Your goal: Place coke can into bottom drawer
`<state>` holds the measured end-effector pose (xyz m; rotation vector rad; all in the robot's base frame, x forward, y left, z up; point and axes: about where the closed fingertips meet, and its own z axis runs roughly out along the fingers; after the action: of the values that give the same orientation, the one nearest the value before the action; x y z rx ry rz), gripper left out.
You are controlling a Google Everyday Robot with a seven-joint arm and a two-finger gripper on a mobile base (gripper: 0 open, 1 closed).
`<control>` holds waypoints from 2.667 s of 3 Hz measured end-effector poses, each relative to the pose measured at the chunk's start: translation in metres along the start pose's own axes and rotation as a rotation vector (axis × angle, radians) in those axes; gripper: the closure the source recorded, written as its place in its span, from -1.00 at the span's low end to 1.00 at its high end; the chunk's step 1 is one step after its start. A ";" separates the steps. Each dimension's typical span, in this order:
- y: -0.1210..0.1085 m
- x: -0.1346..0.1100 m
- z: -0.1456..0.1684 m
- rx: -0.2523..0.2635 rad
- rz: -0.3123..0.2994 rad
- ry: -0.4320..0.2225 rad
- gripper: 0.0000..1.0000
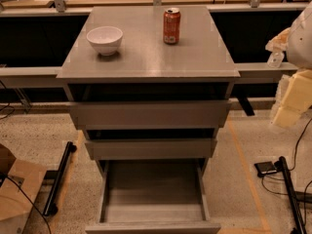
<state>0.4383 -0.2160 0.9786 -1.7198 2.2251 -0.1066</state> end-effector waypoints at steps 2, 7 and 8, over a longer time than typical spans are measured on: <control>-0.008 -0.008 -0.004 0.018 0.016 -0.101 -1.00; -0.150 -0.056 0.042 0.135 0.131 -0.522 -1.00; -0.151 -0.059 0.046 0.127 0.140 -0.523 -1.00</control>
Offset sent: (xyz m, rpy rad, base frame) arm 0.0185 0.0097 0.0149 0.2203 -0.0785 0.0178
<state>0.6050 -0.1943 0.9860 -1.3304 1.8918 0.2079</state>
